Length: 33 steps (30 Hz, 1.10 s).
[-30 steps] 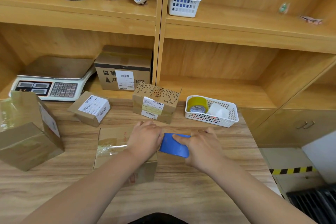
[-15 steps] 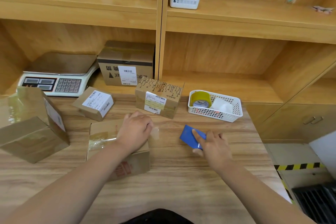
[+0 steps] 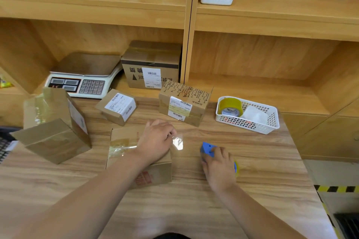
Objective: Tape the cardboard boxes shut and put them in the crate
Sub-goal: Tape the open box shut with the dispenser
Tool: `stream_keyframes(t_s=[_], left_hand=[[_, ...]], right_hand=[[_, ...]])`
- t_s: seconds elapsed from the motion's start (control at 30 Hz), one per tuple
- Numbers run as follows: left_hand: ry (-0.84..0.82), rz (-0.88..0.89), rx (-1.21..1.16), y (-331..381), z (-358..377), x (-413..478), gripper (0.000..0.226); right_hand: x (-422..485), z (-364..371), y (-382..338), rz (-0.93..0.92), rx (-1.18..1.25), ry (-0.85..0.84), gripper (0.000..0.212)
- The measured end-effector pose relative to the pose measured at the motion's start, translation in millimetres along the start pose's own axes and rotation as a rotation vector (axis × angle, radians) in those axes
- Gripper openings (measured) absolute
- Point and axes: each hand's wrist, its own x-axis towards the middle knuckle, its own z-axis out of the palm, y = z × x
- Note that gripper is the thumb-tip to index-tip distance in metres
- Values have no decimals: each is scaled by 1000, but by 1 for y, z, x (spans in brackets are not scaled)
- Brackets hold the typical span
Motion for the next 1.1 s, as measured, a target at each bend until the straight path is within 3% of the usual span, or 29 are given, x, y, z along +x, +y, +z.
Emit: stream_keyframes(t_s=[0.03, 0.07, 0.13, 0.2, 0.27, 0.43, 0.57, 0.77, 0.87, 1.1], left_hand=[[-12, -5, 9, 0, 0, 0, 18], [-21, -9, 23, 0, 0, 0, 18], [-21, -16, 41, 0, 0, 0, 17], [-16, -20, 57, 0, 0, 1, 17], [-21, -15, 74, -1, 1, 1, 17], [20, 21, 85, -3, 4, 0, 23], [156, 54, 88, -1, 2, -5, 38], [83, -229, 249, 4, -9, -6, 60], [82, -228, 337, 4, -6, -7, 57], [77, -282, 248, 5, -10, -4, 61]], right_hand=[[8, -7, -12, 8, 99, 65, 12], [17, -16, -25, 33, 230, 104, 24], [33, -32, -51, 196, 570, 25, 39], [45, -37, -71, 379, 875, -97, 38], [49, -34, -81, 507, 1024, -123, 31], [49, -26, -87, 597, 949, -44, 35], [50, -32, -93, 578, 846, -21, 34], [47, -27, -97, 559, 793, -62, 27], [46, -23, -100, 563, 784, -70, 27], [47, -14, -112, 580, 856, -143, 37]])
